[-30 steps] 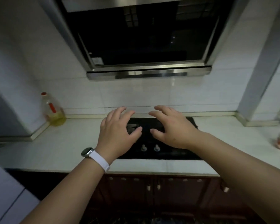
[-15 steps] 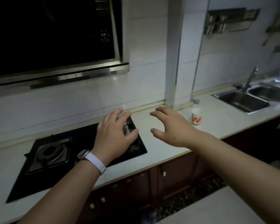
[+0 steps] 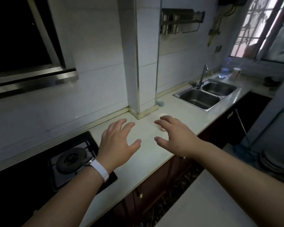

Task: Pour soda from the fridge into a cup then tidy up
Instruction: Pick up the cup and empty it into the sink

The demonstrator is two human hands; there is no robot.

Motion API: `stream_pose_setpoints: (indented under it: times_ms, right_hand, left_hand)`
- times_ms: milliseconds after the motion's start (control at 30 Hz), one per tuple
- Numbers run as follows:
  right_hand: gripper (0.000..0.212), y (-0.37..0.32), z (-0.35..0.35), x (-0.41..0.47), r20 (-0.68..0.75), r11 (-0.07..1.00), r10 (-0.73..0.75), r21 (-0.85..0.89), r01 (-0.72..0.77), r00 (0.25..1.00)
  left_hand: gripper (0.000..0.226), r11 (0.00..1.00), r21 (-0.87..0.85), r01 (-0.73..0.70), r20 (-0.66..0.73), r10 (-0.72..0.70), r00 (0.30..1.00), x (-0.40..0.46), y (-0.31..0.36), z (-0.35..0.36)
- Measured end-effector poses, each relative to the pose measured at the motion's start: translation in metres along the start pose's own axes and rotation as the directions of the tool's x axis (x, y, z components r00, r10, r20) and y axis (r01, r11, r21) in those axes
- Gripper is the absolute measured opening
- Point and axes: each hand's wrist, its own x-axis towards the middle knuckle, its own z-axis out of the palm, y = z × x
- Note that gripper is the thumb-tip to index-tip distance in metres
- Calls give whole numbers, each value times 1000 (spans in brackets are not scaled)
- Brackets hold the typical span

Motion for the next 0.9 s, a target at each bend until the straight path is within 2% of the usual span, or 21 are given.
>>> stream_pose_setpoints:
  times_ms: [200, 400, 700, 900]
  right_hand:
    - [62, 26, 4, 50, -12, 989, 133, -68, -134, 991]
    - [61, 49, 12, 71, -23, 969, 229, -86, -230, 973]
    - [62, 102, 22, 95, -15, 959, 273, -78, -274, 962]
    - [64, 166, 43, 121, 33, 969, 248, -22, -248, 968]
  left_hand:
    - [62, 994, -53, -94, 73, 98, 993, 75, -21, 36]
    - [62, 984, -126, -128, 124, 144, 982, 121, -25, 66]
    - [61, 975, -157, -156, 173, 182, 968, 171, -10, 108]
    - [60, 981, -174, -86, 227, 125, 966, 202, 14, 153]
